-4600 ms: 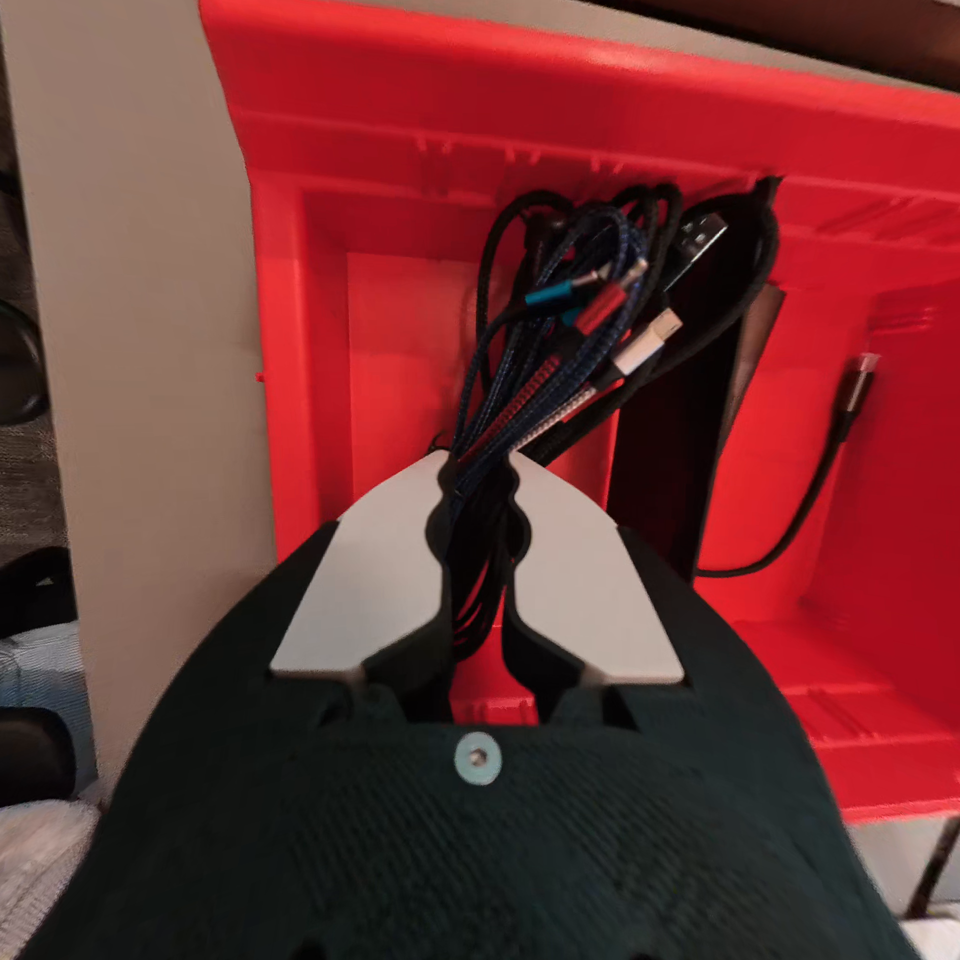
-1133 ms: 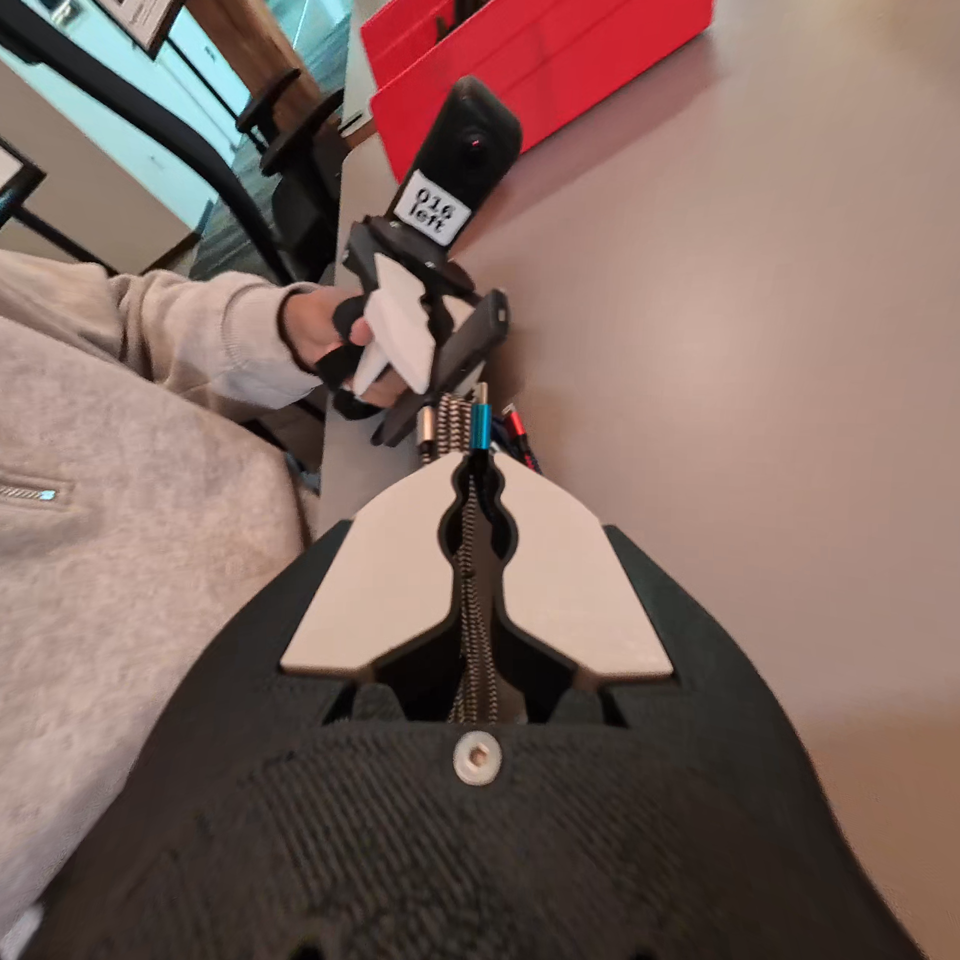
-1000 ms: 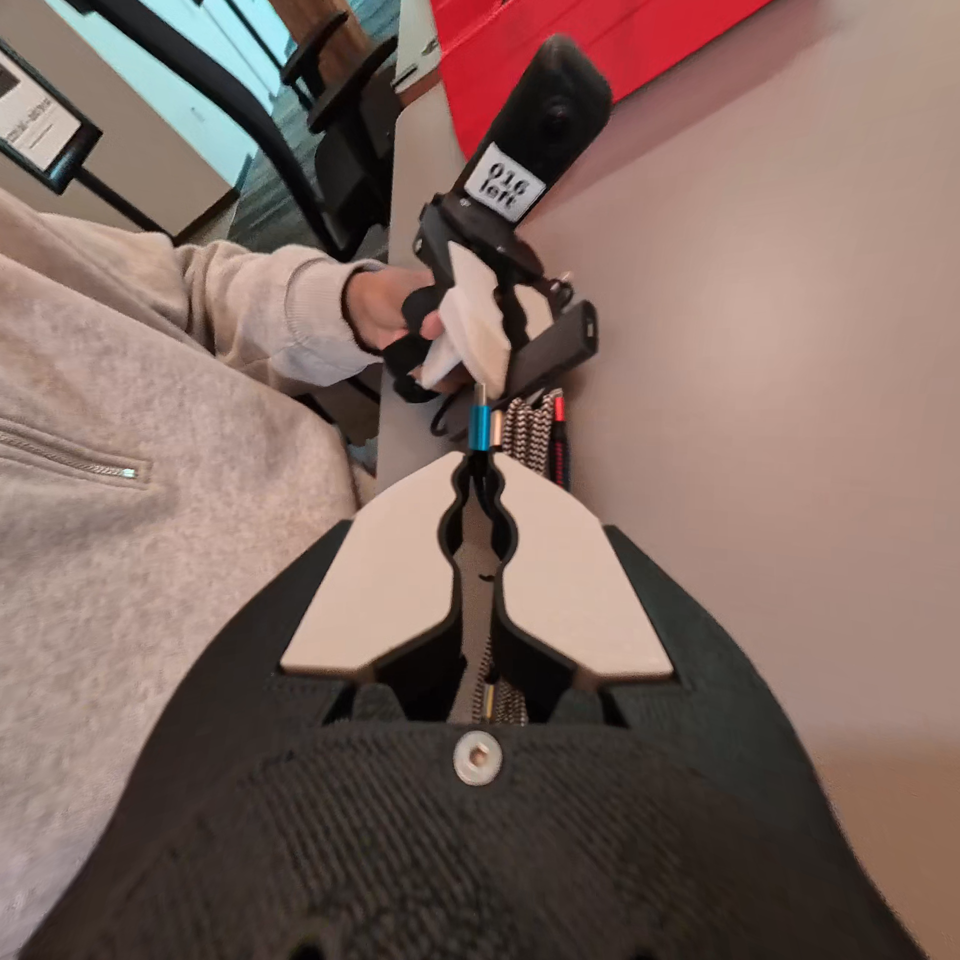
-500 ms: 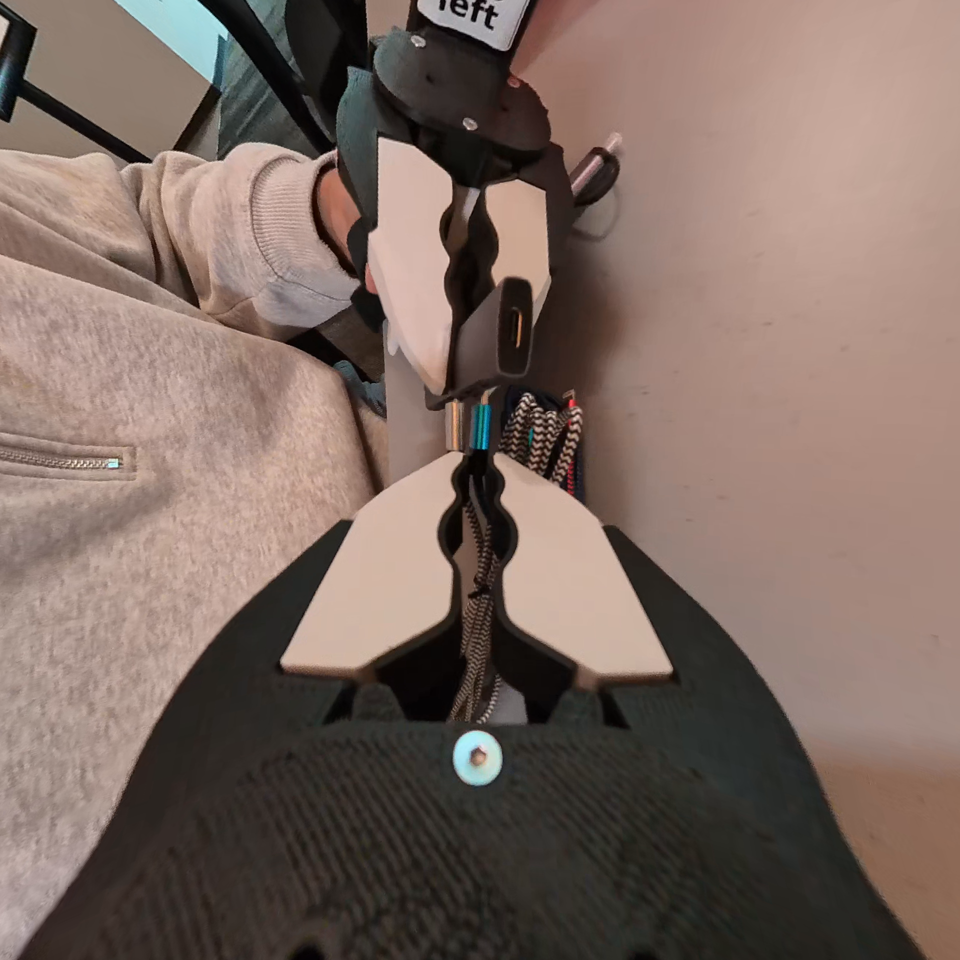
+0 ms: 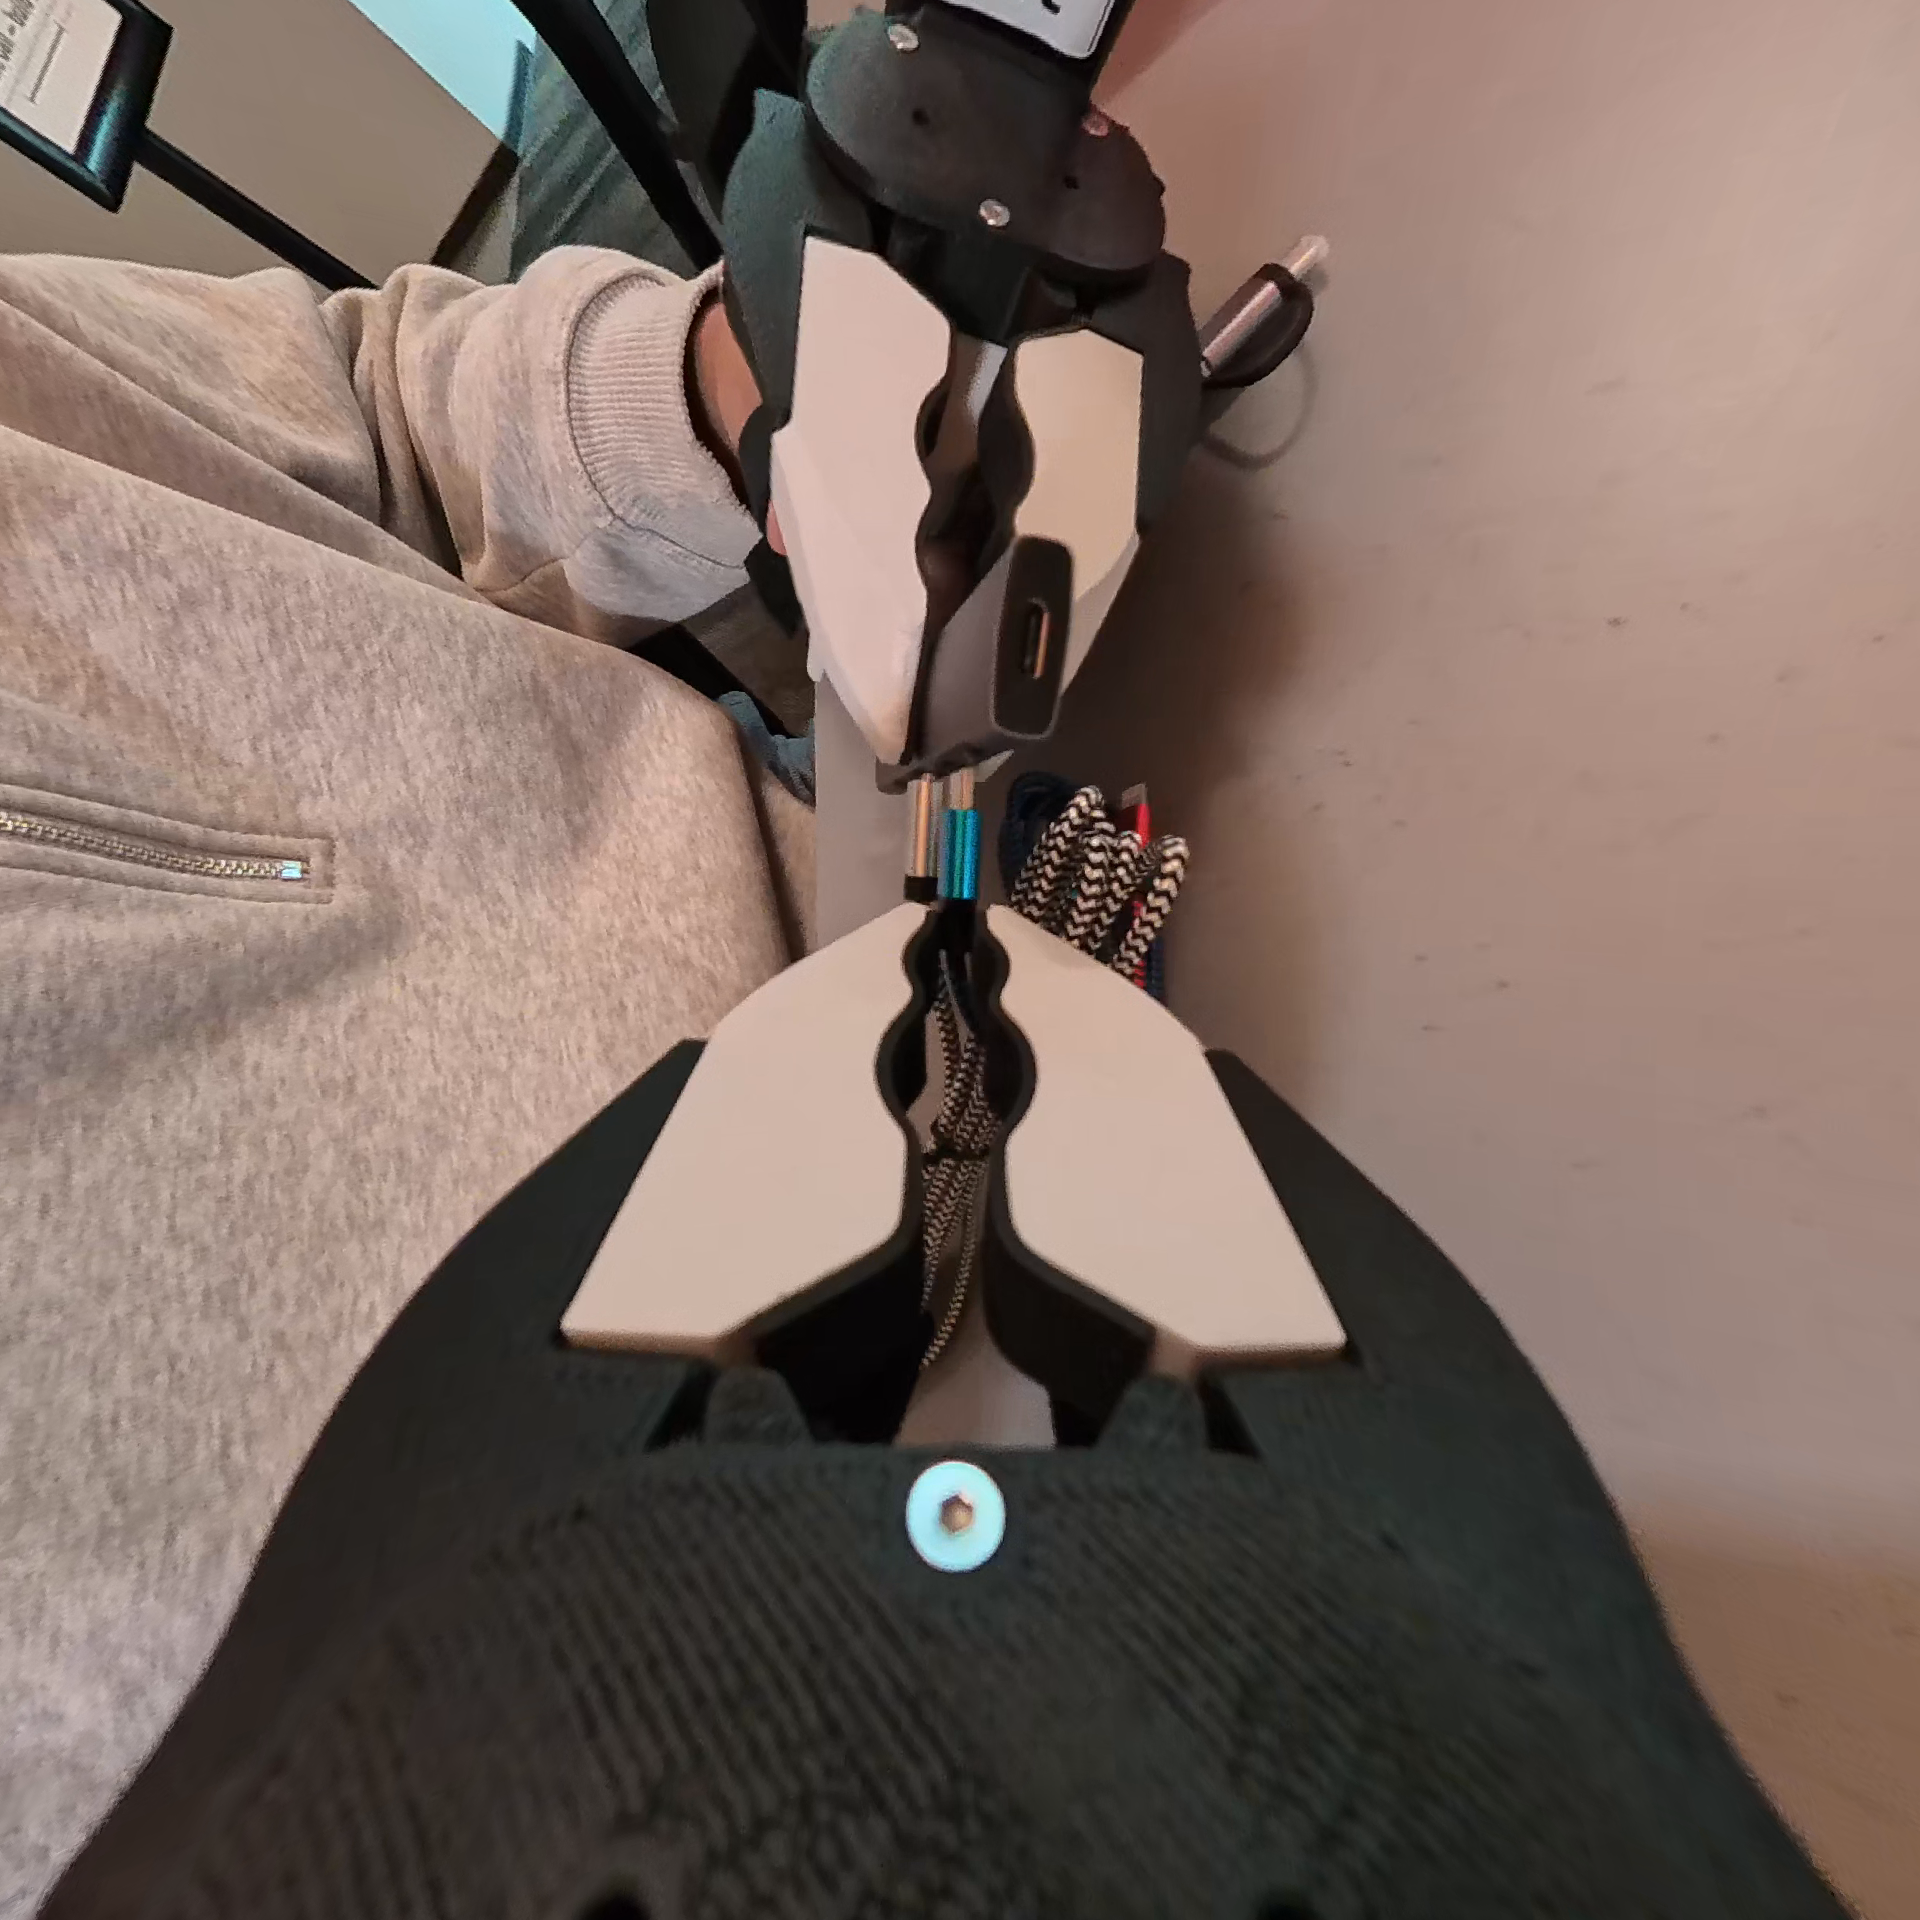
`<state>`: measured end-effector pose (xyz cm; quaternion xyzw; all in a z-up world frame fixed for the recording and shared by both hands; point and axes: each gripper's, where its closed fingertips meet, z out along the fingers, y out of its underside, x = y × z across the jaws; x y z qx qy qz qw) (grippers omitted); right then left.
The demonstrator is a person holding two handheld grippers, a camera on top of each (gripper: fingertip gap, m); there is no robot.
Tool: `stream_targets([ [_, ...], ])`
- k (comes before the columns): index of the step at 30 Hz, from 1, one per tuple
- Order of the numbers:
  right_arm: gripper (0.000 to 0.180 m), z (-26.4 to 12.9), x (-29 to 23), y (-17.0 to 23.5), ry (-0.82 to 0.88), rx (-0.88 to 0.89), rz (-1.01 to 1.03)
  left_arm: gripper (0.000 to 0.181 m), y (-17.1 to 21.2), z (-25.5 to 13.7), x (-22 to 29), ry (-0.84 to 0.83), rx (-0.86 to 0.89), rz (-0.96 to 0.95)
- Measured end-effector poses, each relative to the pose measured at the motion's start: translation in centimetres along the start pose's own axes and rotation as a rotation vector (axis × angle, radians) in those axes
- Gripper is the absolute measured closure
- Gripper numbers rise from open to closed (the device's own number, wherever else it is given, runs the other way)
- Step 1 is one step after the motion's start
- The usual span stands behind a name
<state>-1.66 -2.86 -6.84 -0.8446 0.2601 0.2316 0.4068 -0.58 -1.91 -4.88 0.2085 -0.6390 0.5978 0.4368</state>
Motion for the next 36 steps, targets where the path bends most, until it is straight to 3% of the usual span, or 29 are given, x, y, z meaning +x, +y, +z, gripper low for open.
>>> stream_targets([
  [12,0.175,0.3,-0.3,0.4,-0.027,-0.019,0.003,0.172,1.0,0.5,-0.4,-0.051,-0.068,0.045],
  [23,0.175,0.2,0.3,-0.2,-0.022,0.035,0.028,0.172,0.2,0.1,-0.8,-0.067,-0.016,0.021],
  [27,0.173,-0.1,1.3,-1.7,0.055,0.132,-0.014,0.172,-0.8,-0.5,-1.3,-0.083,0.051,-0.03],
  [31,0.158,-2.3,2.1,-4.4,0.155,0.324,-0.086,0.172,-1.4,-1.0,-2.0,-0.118,0.106,-0.072],
  [34,0.148,-3.8,2.6,-5.1,0.261,0.397,-0.228,0.173,-2.4,-2.0,-2.6,-0.125,0.192,-0.146],
  [36,0.151,-4.1,2.6,-5.4,0.311,0.428,-0.323,0.174,-3.0,-2.6,-2.7,-0.105,0.234,-0.179],
])
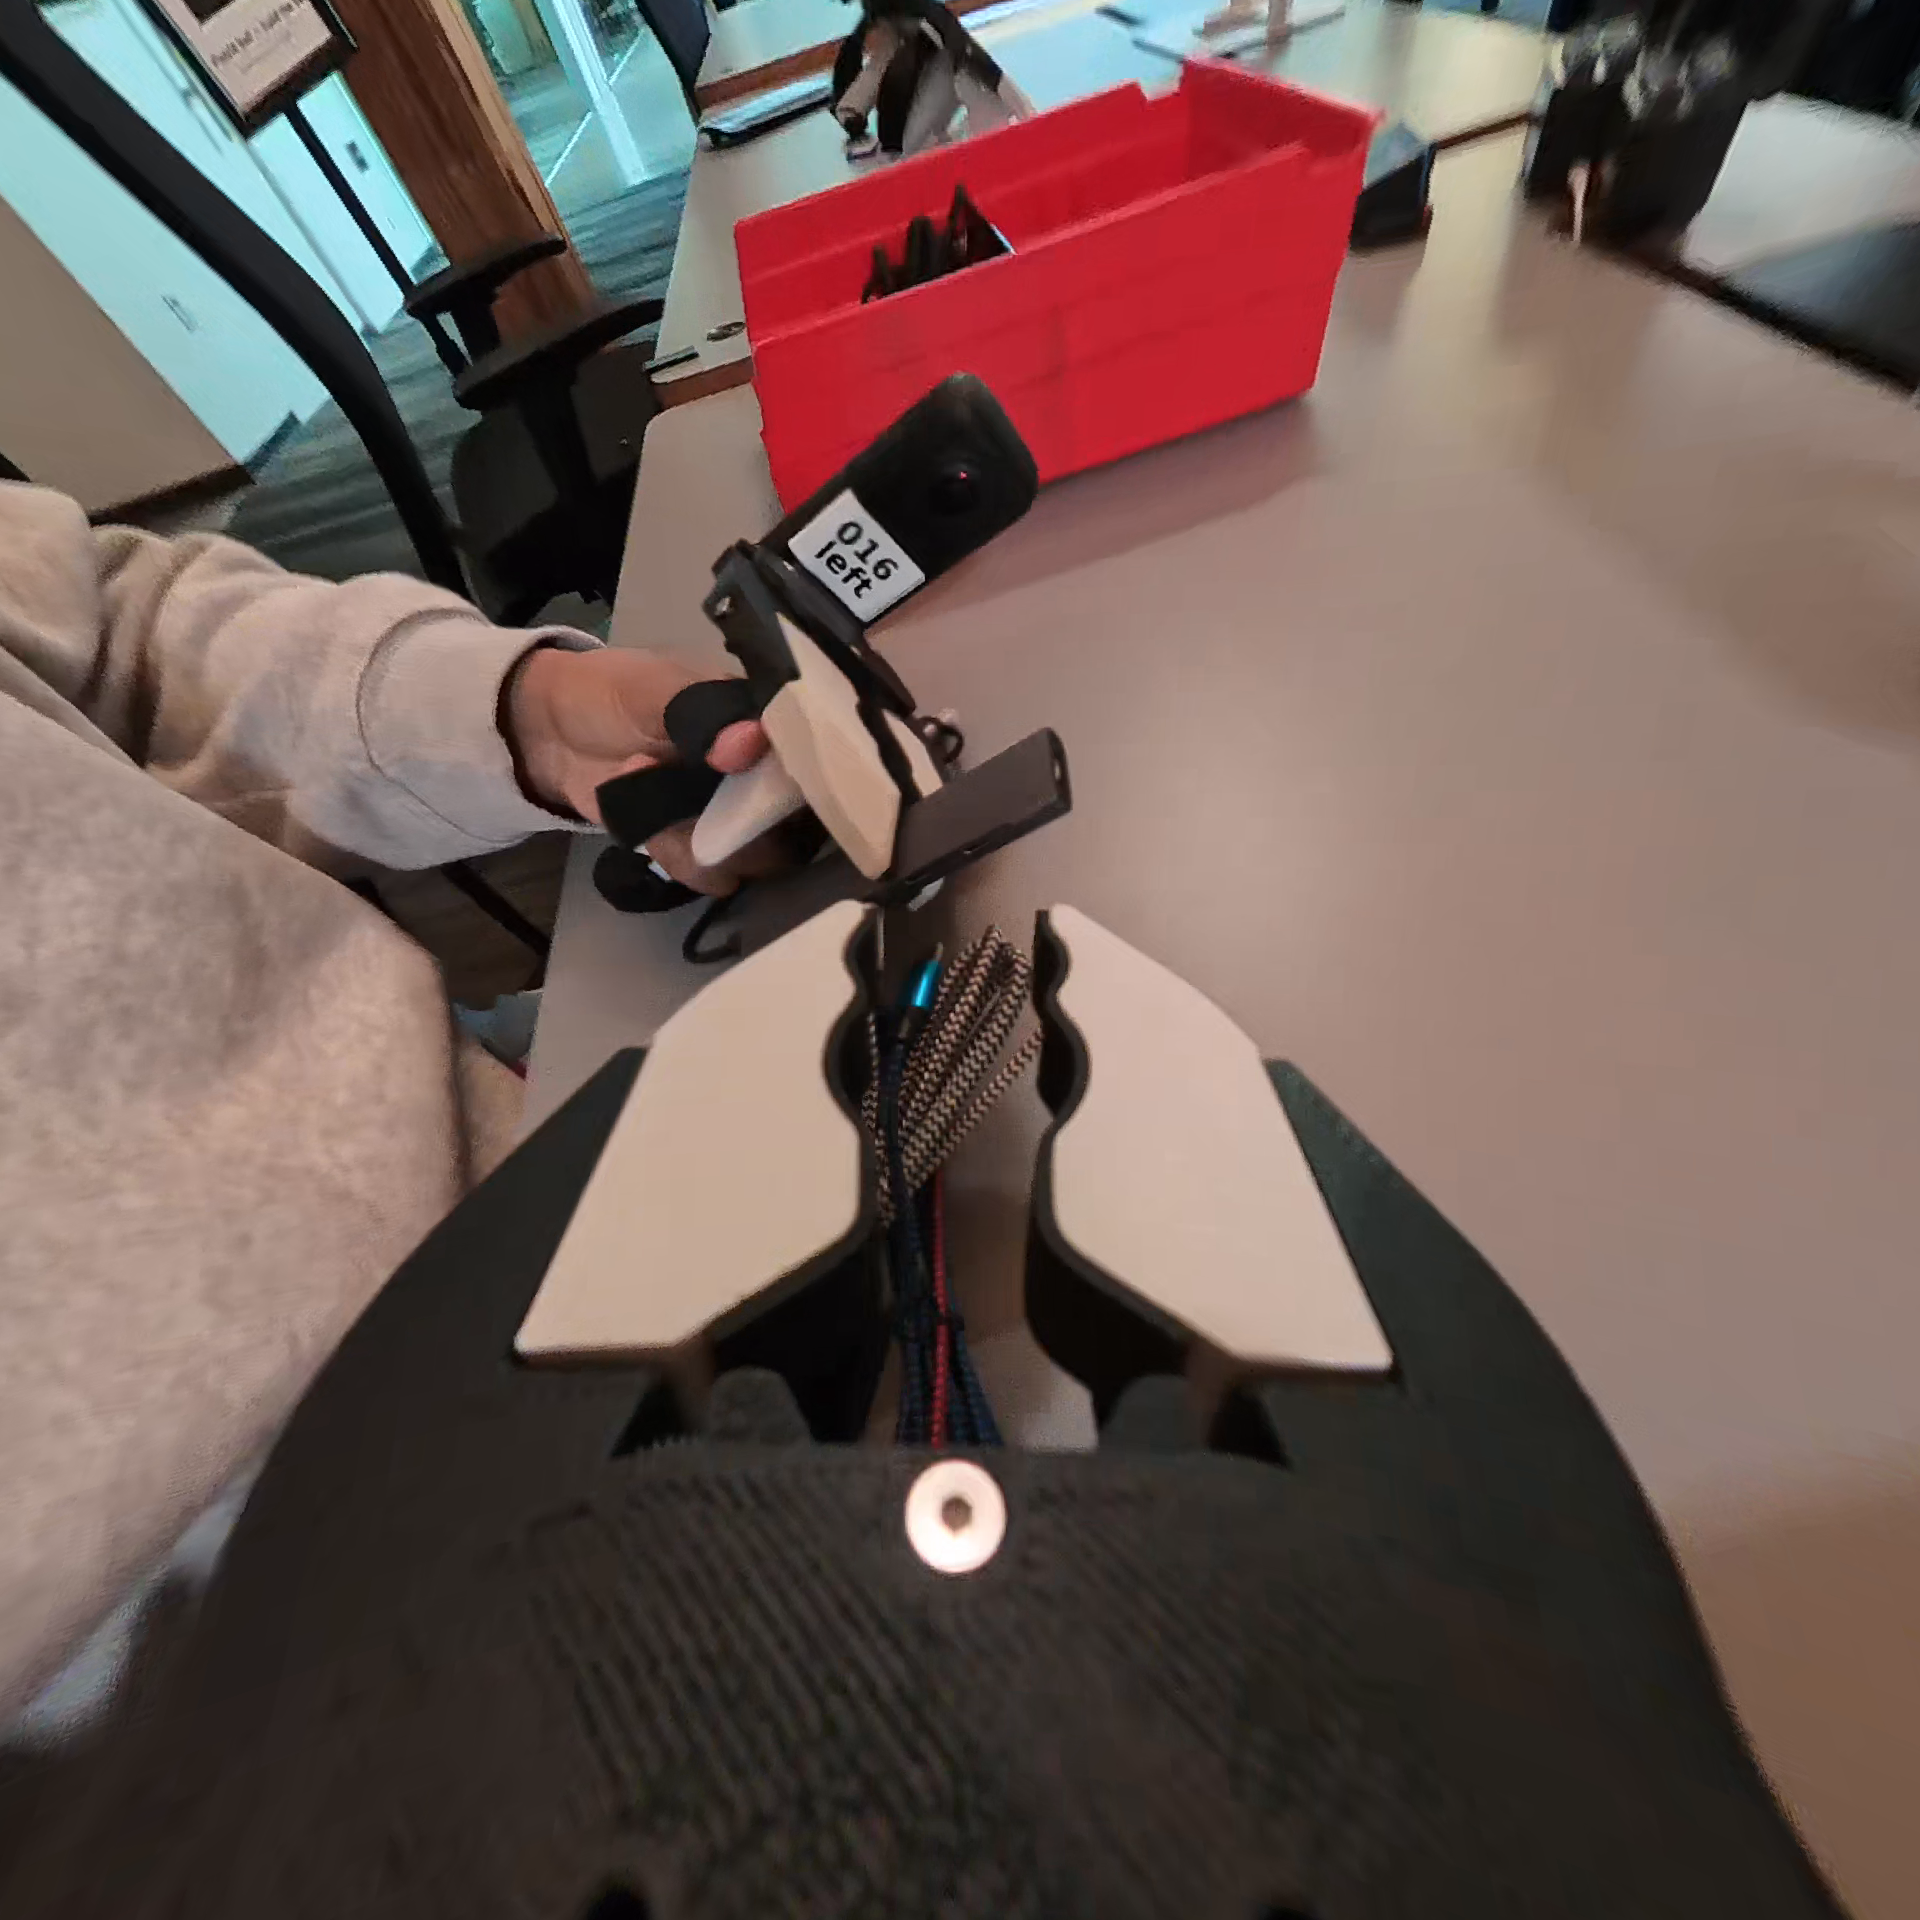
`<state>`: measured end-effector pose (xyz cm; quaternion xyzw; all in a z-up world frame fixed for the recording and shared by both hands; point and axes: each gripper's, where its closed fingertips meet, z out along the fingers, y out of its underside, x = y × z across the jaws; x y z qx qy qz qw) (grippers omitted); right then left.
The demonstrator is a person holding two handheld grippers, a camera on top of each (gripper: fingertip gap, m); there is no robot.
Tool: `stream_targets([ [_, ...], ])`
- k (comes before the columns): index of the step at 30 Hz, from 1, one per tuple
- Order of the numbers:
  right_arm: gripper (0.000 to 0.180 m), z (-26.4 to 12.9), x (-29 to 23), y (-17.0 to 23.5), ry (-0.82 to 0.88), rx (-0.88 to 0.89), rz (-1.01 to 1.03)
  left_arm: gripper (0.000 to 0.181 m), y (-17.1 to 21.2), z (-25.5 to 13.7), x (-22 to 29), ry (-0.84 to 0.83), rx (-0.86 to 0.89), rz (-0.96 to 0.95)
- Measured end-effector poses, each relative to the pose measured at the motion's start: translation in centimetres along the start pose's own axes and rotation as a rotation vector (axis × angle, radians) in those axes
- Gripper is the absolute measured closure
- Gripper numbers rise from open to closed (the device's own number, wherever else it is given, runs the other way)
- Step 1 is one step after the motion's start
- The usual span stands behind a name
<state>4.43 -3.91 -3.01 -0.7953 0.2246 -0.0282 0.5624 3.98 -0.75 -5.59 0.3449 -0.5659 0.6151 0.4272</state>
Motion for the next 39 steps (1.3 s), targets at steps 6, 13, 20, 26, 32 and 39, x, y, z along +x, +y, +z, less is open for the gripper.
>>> stream_targets([
  [6,0.161,1.2,-0.2,2.4,0.029,-0.129,-0.108,0.173,0.8,0.4,-0.1,-0.033,-0.053,0.039],
  [13,0.161,1.3,-2.4,3.3,-0.034,-0.203,-0.232,0.173,1.0,0.5,-0.3,-0.043,-0.066,0.04],
  [20,0.159,2.1,-1.7,5.4,0.081,-0.293,-0.435,0.173,1.0,0.5,-0.4,-0.043,-0.07,0.027],
  [26,0.17,2.0,-2.2,5.3,-0.002,-0.233,-0.344,0.173,1.0,0.5,-0.2,-0.029,-0.074,0.021],
  [32,0.172,1.6,-2.1,4.8,-0.041,-0.172,-0.274,0.173,1.0,0.4,-0.1,-0.012,-0.071,0.012],
  [39,0.174,0.7,-1.5,3.5,-0.077,-0.091,-0.134,0.172,1.1,0.3,0.2,0.012,-0.078,0.012],
])
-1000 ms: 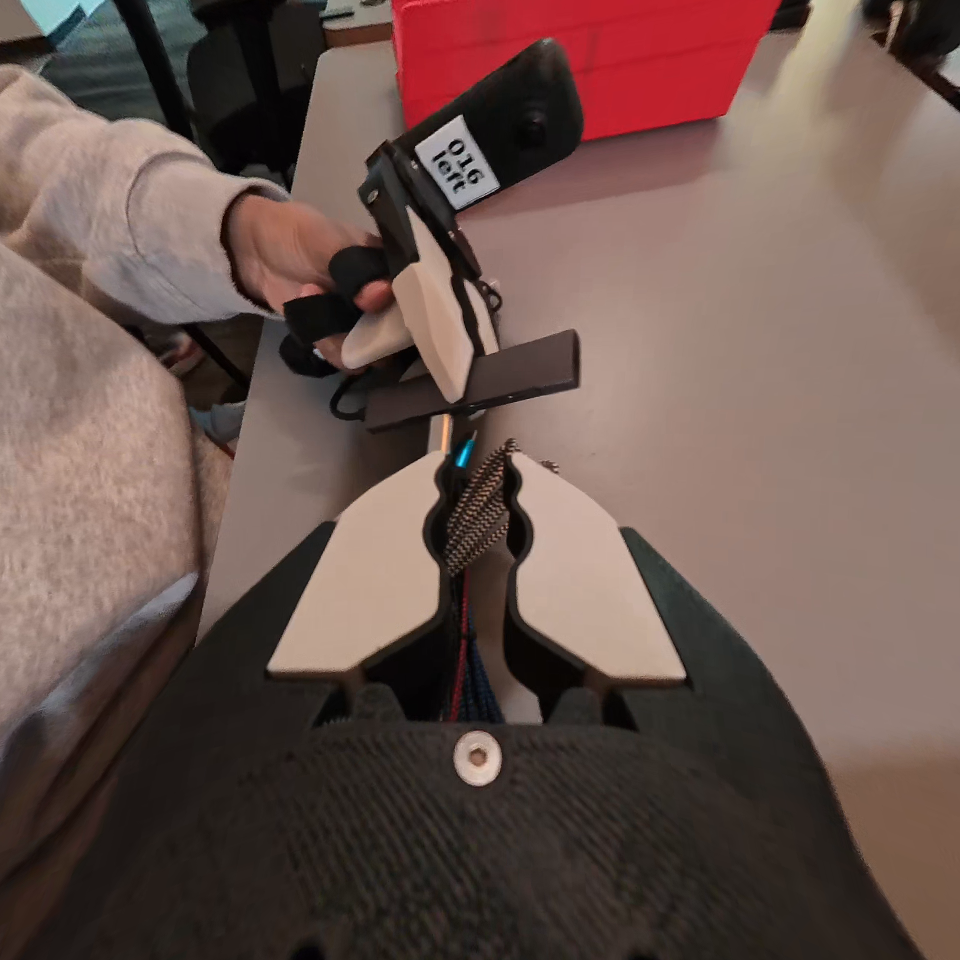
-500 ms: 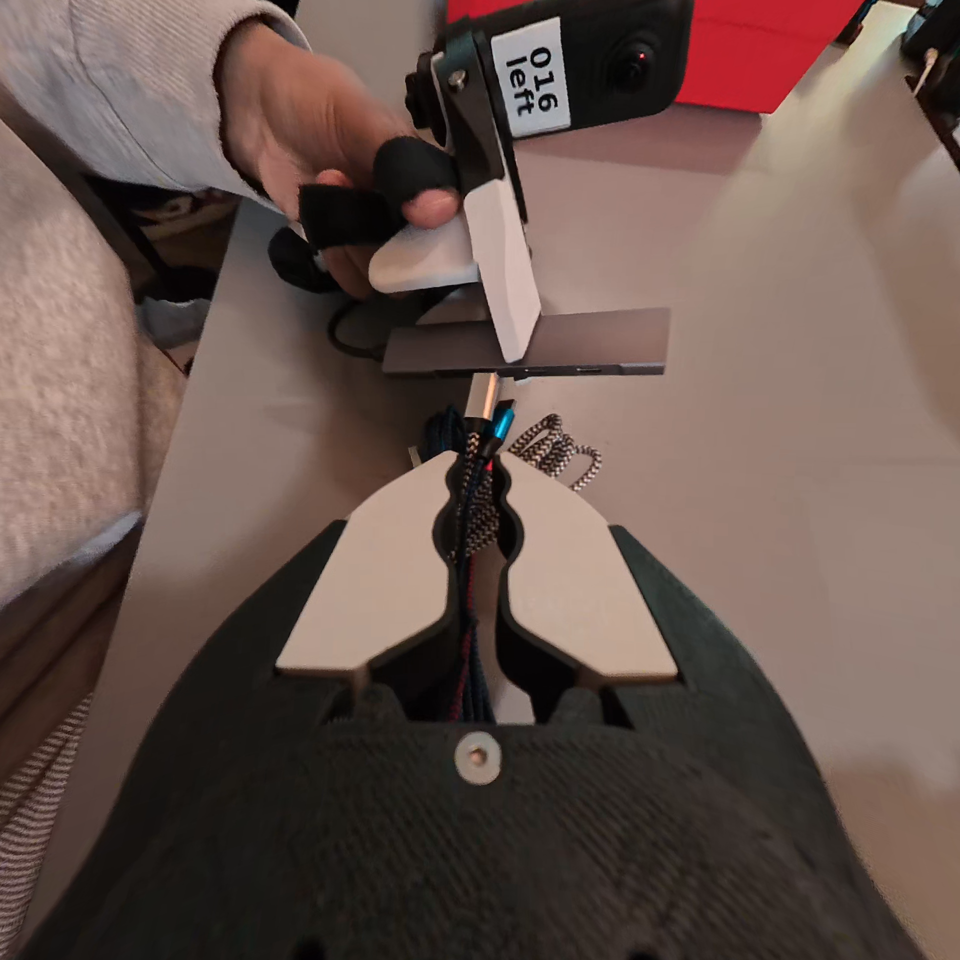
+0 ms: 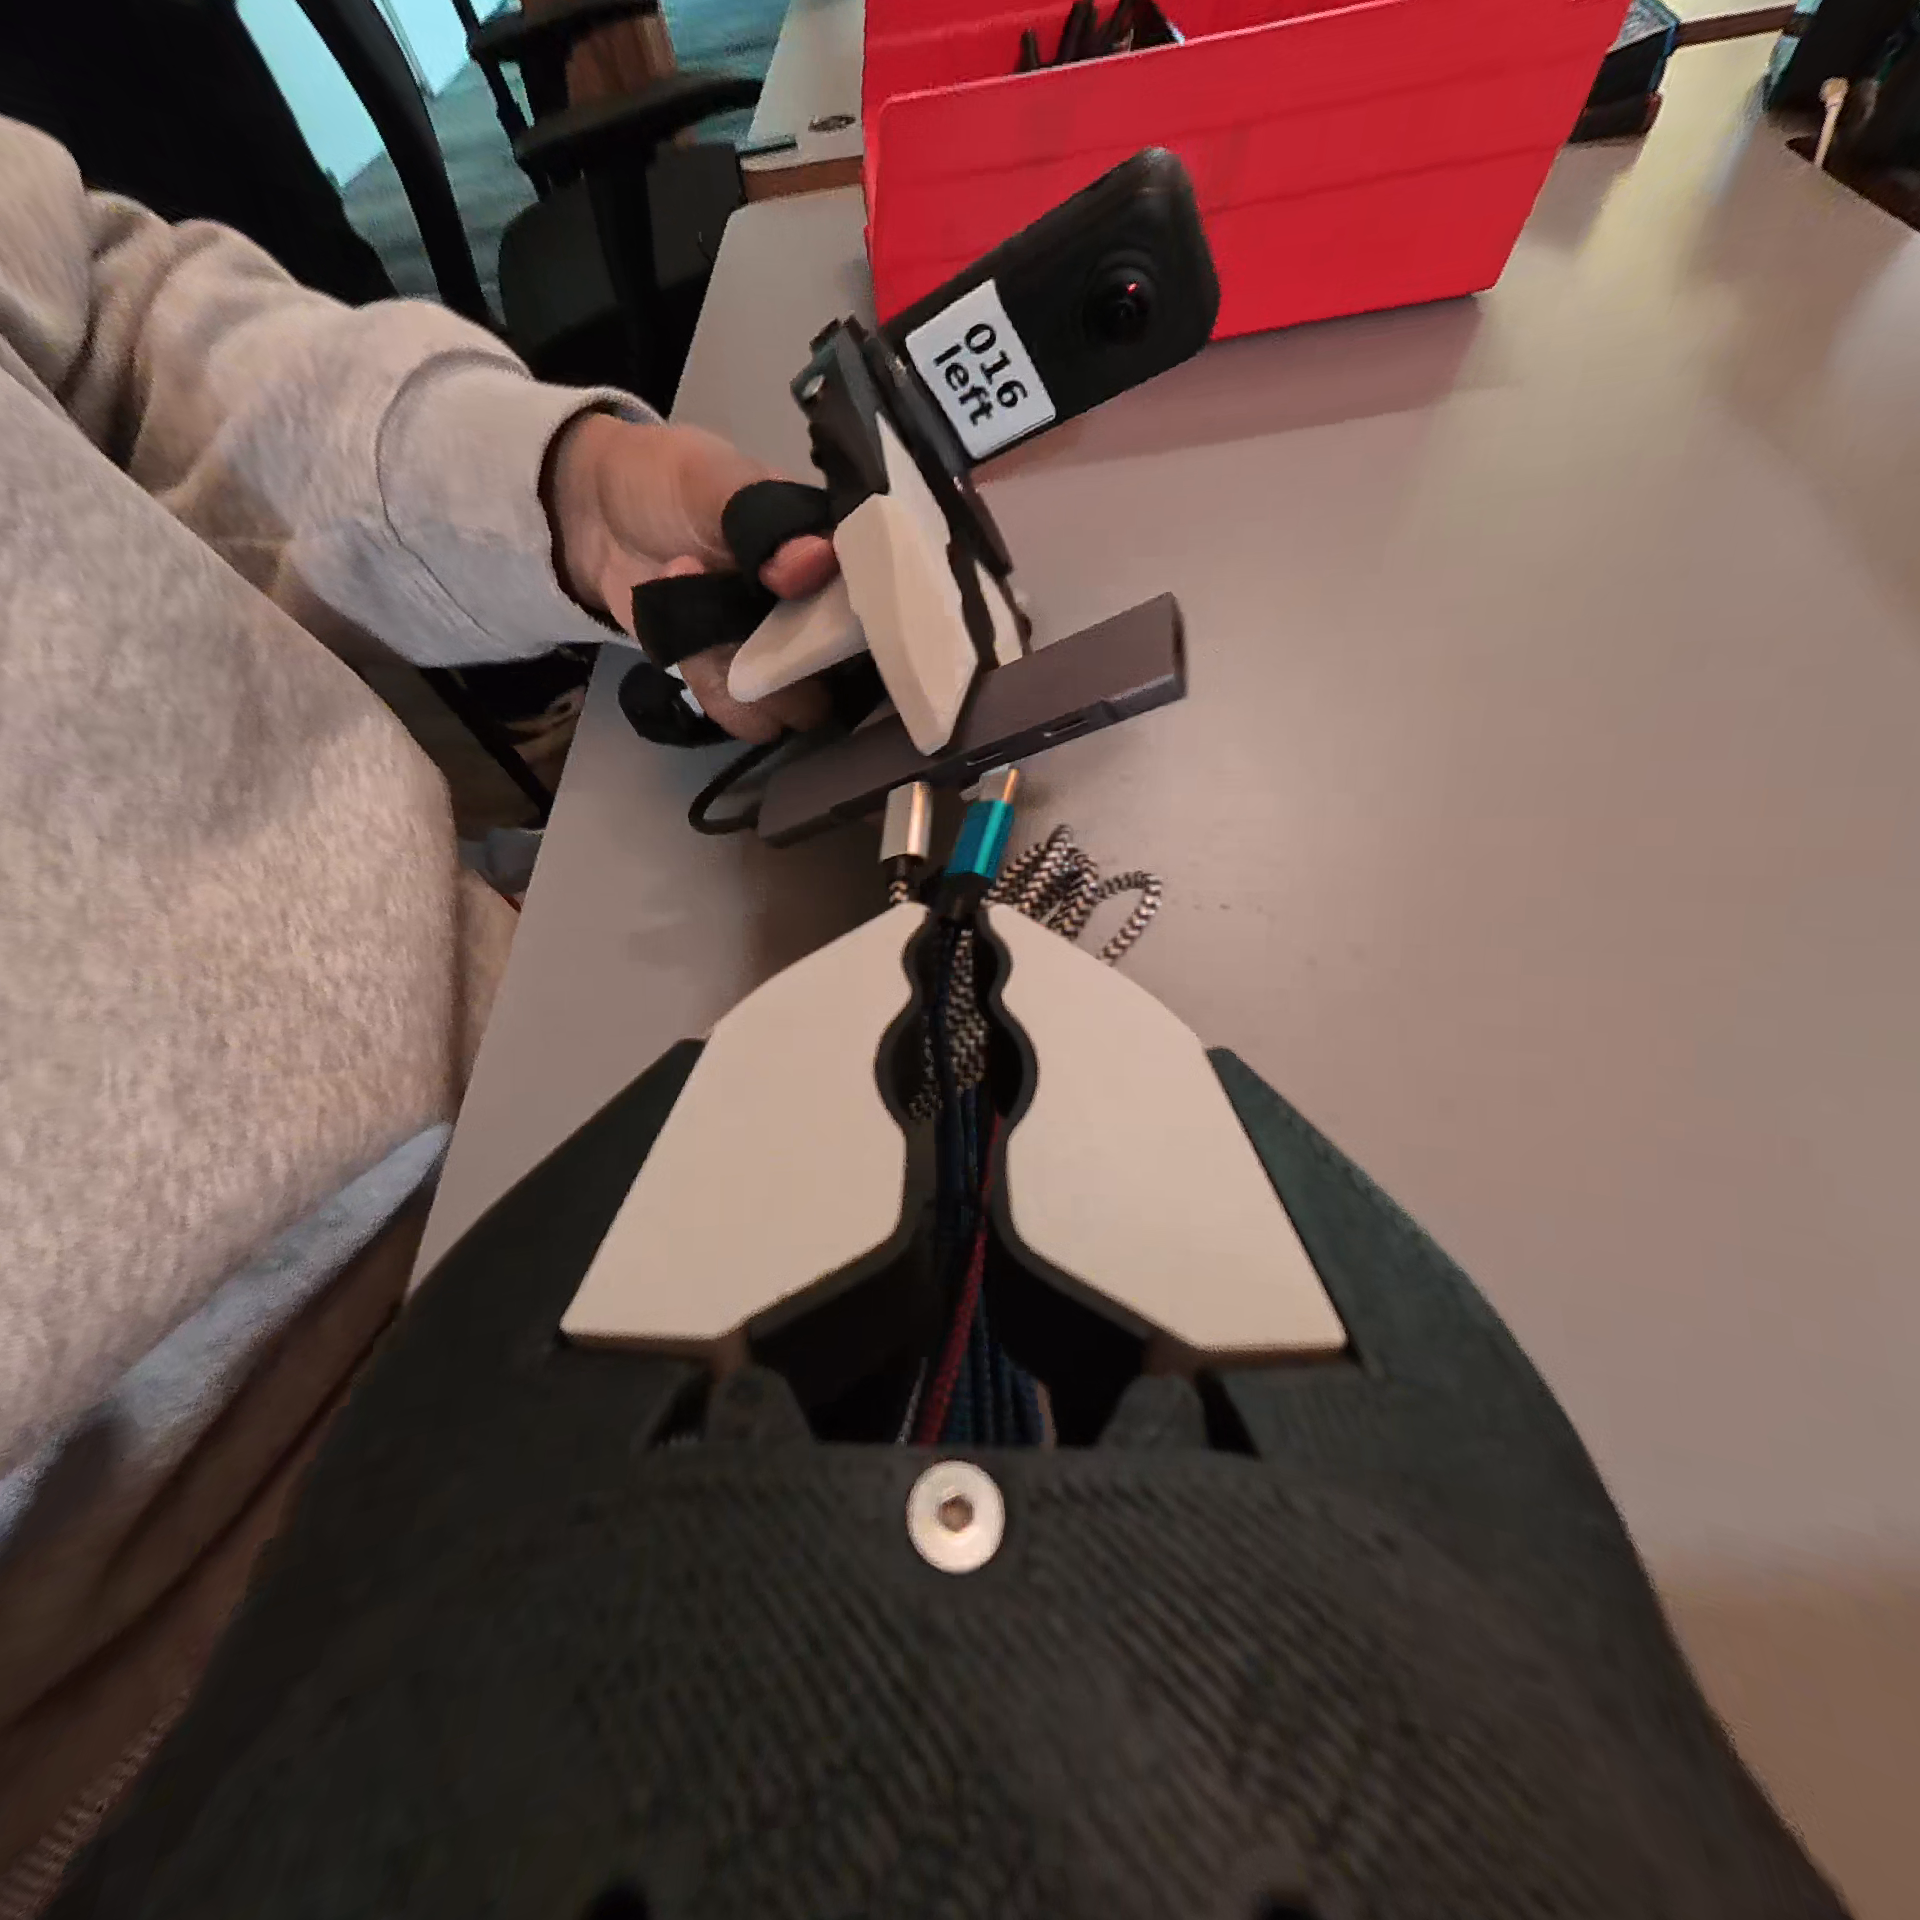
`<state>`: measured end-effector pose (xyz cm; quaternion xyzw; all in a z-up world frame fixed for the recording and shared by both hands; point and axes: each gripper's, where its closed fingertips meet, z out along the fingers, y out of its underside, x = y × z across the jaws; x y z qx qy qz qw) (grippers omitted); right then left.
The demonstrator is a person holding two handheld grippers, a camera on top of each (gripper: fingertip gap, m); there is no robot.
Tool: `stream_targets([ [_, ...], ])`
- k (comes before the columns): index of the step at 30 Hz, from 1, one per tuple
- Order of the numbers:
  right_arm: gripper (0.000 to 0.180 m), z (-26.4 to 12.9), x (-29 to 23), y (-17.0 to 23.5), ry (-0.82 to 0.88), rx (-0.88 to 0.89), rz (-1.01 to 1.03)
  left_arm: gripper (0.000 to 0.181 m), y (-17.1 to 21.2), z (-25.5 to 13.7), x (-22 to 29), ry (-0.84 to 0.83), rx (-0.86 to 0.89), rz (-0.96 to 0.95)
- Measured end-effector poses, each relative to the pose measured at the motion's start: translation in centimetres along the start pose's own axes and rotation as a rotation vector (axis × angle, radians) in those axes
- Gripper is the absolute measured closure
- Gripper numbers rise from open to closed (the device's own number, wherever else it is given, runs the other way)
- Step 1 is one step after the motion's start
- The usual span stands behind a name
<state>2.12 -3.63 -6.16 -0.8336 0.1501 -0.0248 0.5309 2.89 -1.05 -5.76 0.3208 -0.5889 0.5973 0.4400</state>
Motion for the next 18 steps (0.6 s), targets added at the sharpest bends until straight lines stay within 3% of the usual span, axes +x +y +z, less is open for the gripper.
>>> stream_targets([
  [10,0.174,0.2,-2.3,0.1,-0.201,-0.029,0.18,0.172,1.4,0.5,1.2,0.067,-0.091,0.06],
  [18,0.174,0.3,-2.4,0.3,-0.222,-0.03,0.215,0.171,1.8,0.6,1.5,0.078,-0.112,0.08],
])
